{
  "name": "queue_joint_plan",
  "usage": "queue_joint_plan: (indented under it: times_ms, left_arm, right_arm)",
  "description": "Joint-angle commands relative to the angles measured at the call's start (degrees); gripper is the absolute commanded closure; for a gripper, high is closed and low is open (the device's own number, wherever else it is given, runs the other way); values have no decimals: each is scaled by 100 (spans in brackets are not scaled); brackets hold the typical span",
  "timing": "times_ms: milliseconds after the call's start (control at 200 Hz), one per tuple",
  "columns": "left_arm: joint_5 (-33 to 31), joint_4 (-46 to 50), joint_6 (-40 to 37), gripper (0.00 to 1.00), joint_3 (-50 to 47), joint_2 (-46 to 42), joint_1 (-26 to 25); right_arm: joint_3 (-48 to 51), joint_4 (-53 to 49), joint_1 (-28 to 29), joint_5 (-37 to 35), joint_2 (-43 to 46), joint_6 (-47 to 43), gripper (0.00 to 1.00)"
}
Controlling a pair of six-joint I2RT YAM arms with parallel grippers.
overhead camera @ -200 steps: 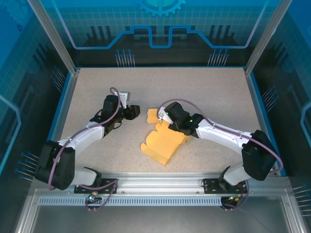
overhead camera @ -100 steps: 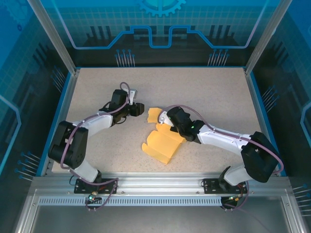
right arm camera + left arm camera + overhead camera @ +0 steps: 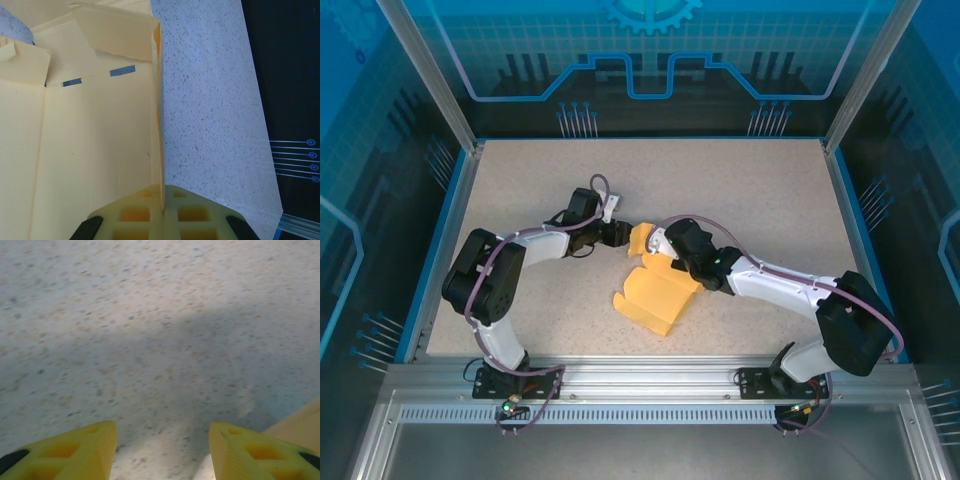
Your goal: Fold the paper box
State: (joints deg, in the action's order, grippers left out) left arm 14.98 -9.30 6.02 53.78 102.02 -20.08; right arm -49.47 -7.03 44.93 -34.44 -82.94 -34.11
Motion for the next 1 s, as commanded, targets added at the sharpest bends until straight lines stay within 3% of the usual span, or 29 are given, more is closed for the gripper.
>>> queue_joint_plan:
  times_ms: [0, 395, 996]
  left_arm:
    - [729, -614, 54, 47, -241, -40, -61]
    - [1276, -1179, -57, 47, -577, -114, -298]
    - [1261, -821, -401, 46, -831, -357, -459]
  right_arm:
    - [115, 102, -80, 42, 222, 176, 100]
    - [438, 445, -142, 105, 318, -111, 100]
    - [610, 694, -59, -59, 186, -402, 100]
